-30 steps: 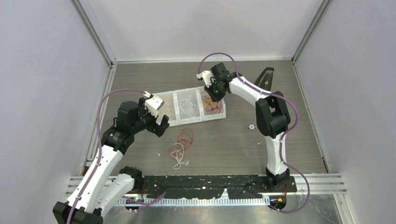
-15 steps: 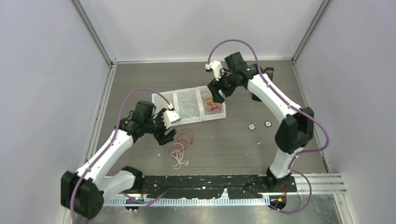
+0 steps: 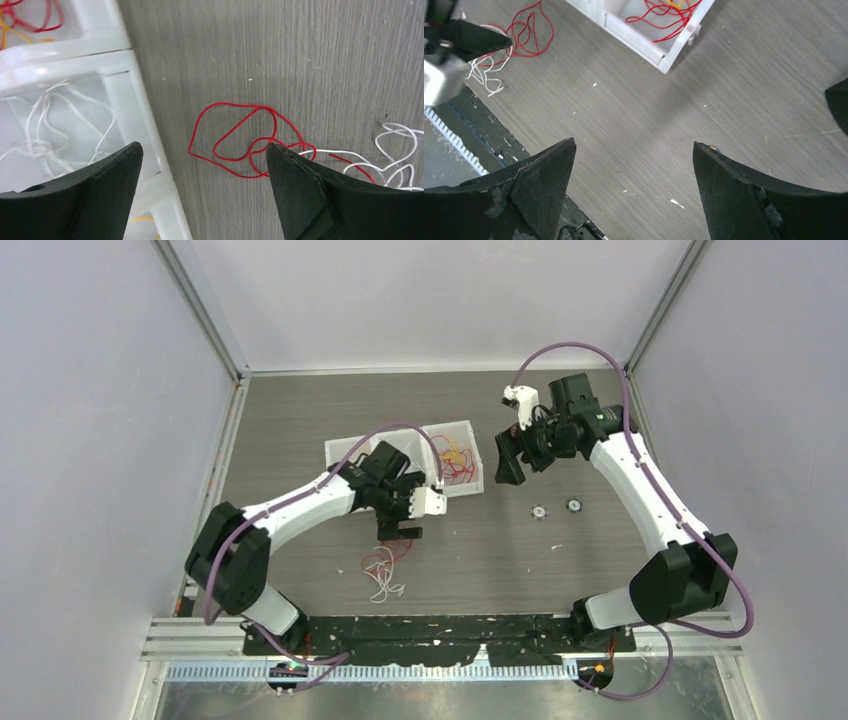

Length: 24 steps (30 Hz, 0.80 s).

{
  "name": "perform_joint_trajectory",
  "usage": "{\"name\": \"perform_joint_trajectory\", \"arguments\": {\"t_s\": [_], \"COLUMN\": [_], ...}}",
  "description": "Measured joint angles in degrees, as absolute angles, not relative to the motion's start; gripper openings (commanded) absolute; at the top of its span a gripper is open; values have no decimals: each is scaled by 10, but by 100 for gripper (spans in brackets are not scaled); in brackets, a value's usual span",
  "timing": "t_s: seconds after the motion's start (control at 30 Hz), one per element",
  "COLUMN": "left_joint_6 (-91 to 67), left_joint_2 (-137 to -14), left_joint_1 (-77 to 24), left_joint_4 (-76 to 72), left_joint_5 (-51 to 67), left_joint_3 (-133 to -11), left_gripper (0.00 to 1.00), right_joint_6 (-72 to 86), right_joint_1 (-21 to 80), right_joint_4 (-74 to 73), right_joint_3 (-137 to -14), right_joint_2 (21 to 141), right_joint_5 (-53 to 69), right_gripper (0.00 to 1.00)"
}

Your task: Untangle the cables

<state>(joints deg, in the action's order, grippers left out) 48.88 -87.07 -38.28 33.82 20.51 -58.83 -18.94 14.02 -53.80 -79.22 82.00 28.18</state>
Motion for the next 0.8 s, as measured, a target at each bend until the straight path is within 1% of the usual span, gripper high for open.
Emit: {"name": "perform_joint_trajectory", "arguments": {"t_s": [0.1,0.23,0.3,0.33,0.37,0.4,0.43,0.47,0.53,0.57,0.6,0.7,0.8], "left_joint_6": [519,548,558,562,564,569,573,575,576,573,568,531,438], "left_joint_2": [-905,-948,-967,-977,-984,-991,-998,-1004,-1009,-1008,-1008,-997,-957], "left_joint_1": [-393,-402,-406,-409,-411,-413,-416,-419,-422,-423,-424,-424,-416], "left_joint_4": [342,350,364,368,368,367,368,368,375,382,386,402,401], "left_joint_5": [204,189,181,173,167,157,149,140,136,137,144,168,204], "left_joint_3": [-591,-594,-605,-614,-619,-625,-629,-631,-632,-634,-638,-661,-693], "left_gripper": [96,94,90,86,80,70,58,43,21,8,0,0,0], "right_joint_6": [-189,-190,-190,-191,-191,-191,-191,-191,-192,-192,-192,-190,-174], "right_joint_1": [140,140,138,138,138,137,137,137,137,137,137,137,137], "right_joint_4": [-546,-552,-555,-556,-556,-556,-556,-556,-556,-556,-556,-543,-503], "right_joint_3": [-781,-772,-768,-768,-767,-767,-766,-766,-766,-766,-766,-757,-713], "right_joint_2": [807,782,769,764,760,757,755,754,754,754,754,748,722], "right_joint_5": [285,285,285,285,285,285,285,285,285,286,287,300,321], "right_gripper": [93,93,93,93,93,92,91,91,89,89,90,92,92]}}
